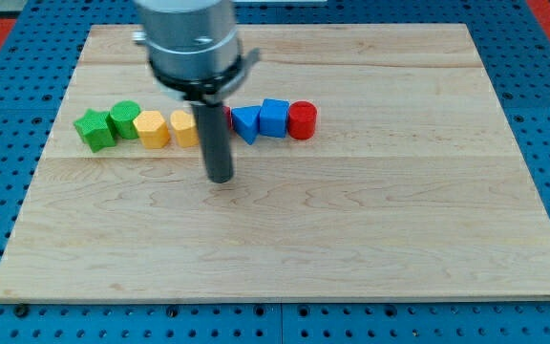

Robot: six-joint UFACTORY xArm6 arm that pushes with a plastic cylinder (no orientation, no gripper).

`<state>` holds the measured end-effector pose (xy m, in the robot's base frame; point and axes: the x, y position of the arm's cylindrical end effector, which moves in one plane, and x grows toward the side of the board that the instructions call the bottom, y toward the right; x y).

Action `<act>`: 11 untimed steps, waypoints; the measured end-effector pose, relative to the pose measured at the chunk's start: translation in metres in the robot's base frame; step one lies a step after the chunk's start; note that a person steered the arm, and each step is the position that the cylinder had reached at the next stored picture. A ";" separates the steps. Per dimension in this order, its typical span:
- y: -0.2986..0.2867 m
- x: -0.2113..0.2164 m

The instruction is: Slide the triangle to the top left of the blue cube

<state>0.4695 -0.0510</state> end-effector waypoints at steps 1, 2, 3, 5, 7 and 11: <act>0.018 -0.024; 0.020 -0.052; 0.020 -0.076; 0.019 -0.121; 0.026 -0.123; 0.028 -0.119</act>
